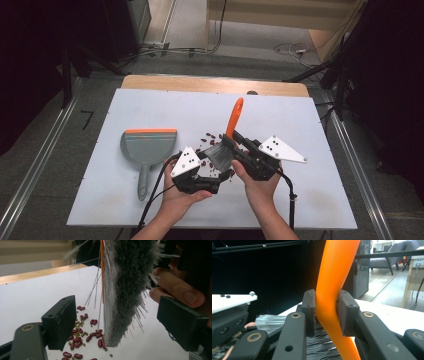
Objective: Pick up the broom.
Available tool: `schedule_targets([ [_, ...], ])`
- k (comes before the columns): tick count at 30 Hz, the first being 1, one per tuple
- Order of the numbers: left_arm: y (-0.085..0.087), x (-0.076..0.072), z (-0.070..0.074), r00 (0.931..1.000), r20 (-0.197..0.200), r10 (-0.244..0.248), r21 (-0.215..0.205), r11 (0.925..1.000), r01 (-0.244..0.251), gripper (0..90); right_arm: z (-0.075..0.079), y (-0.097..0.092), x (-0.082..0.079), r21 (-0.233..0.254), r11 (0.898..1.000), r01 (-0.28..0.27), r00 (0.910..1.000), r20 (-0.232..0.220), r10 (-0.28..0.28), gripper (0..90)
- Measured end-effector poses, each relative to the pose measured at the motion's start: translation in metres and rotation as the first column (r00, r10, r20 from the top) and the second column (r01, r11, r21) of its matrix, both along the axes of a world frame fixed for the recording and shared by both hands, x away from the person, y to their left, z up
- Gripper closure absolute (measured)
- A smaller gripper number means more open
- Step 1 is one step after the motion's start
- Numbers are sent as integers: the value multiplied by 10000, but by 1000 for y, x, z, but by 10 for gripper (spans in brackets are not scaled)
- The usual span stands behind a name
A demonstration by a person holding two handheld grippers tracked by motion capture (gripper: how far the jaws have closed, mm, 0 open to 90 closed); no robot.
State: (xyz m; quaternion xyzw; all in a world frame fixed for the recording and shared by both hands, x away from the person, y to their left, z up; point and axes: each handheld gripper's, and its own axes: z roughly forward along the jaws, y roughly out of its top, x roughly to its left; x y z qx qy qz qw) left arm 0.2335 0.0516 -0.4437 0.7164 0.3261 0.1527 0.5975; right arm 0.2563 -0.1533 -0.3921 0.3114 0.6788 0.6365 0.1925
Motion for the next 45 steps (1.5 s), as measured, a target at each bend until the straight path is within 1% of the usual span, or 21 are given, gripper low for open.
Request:
schedule_targets([
  [7, -2, 1, -1, 9993, -211, 296, 100, 9995, -294, 376, 1, 6, -4, 33, 10000, -38, 10000, 68, 38, 687],
  [9, -1, 1, 0, 9992, -225, 341, 61, 9994, -339, 481, 1, 7, -6, 49, 10000, -1, 9999, 112, 0, 688],
  [10, -1, 1, 0, 9990, -229, 395, 67, 9992, -394, 481, 1, 7, -6, 49, 10000, -1, 9999, 112, 0, 688],
  [12, 1, 2, 0, 9983, -331, 477, 71, 9988, -475, 566, 1, 10, -7, 51, 10000, -36, 9999, 127, 35, 687],
  [17, 2, 2, 1, 9988, -389, 304, -23, 9995, -305, 770, 0, 12, -9, -59, 10000, -10, 9998, 213, 11, 687],
  [22, 4, 3, 1, 9991, -395, 168, 204, 9997, -161, 838, -1, 12, -8, -71, 9999, -83, 9999, 108, 84, 686],
  [26, 9, 5, 2, 9988, -491, -83, 310, 9995, 99, 855, 1, 12, -3, -389, 9979, -516, 9986, 62, 518, 667],
  [28, 13, 7, 4, 9980, -586, -231, 391, 9989, 254, 857, 3, 9, 0, -387, 9942, -1003, 9947, 173, 1010, 577],
  [30, 16, 8, 4, 9979, -591, -247, 383, 9989, 270, 858, 7, 4, 5, -397, 9902, -1337, 9910, -26, 1337, 490],
  [31, 19, 9, 5, 9979, -588, -287, 344, 9989, 307, 858, 7, 4, 5, -397, 9902, -1337, 9910, -26, 1337, 490],
  [32, 23, 10, 5, 9978, -576, -327, 316, 9989, 346, 858, 9, -3, 10, -325, 9833, -1791, 9836, -267, 1783, 470],
  [33, 27, 11, 6, 9978, -552, -377, 267, 9989, 392, 858, 9, -3, 10, -325, 9833, -1791, 9836, -267, 1783, 470],
  [34, 30, 12, 7, 9975, -525, -471, 228, 9986, 483, 859, 11, -9, 16, -421, 9735, -2247, 9740, -409, 2230, 461],
  [35, 33, 13, 8, 9969, -474, -621, 189, 9978, 631, 859, 11, -12, 19, -466, 9680, -2467, 9684, -498, 2444, 460],
  [36, 36, 14, 10, 9957, -436, -817, 129, 9965, 823, 859, 11, -12, 19, -466, 9680, -2467, 9684, -498, 2444, 460],
  [38, 40, 15, 12, 9923, -366, -1179, 122, 9929, 1185, 859, 10, -17, 24, -507, 9558, -2895, 9561, -618, 2863, 453],
  [39, 43, 16, 14, 9868, -406, -1569, -57, 9876, 1568, 858, 9, -22, 28, -460, 9432, -3291, 9429, -706, 3256, 448],
  [40, 45, 17, 14, 9827, -439, -1800, -125, 9836, 1797, 858, 8, -24, 29, -369, 9368, -3478, 9357, -757, 3444, 447],
  [41, 45, 17, 14, 9827, -439, -1800, -125, 9836, 1797, 858, 7, -25, 31, -271, 9267, -3747, 9246, -853, 3713, 445],
  [43, 47, 19, 14, 9720, -425, -2310, -78, 9730, 2308, 858, 4, -25, 34, -228, 9150, -4028, 9115, -1011, 3987, 440],
  [45, 47, 19, 13, 9686, -395, -2455, -74, 9694, 2454, 858, 0, -23, 36, -217, 9016, -4320, 8966, -1180, 4268, 435],
])
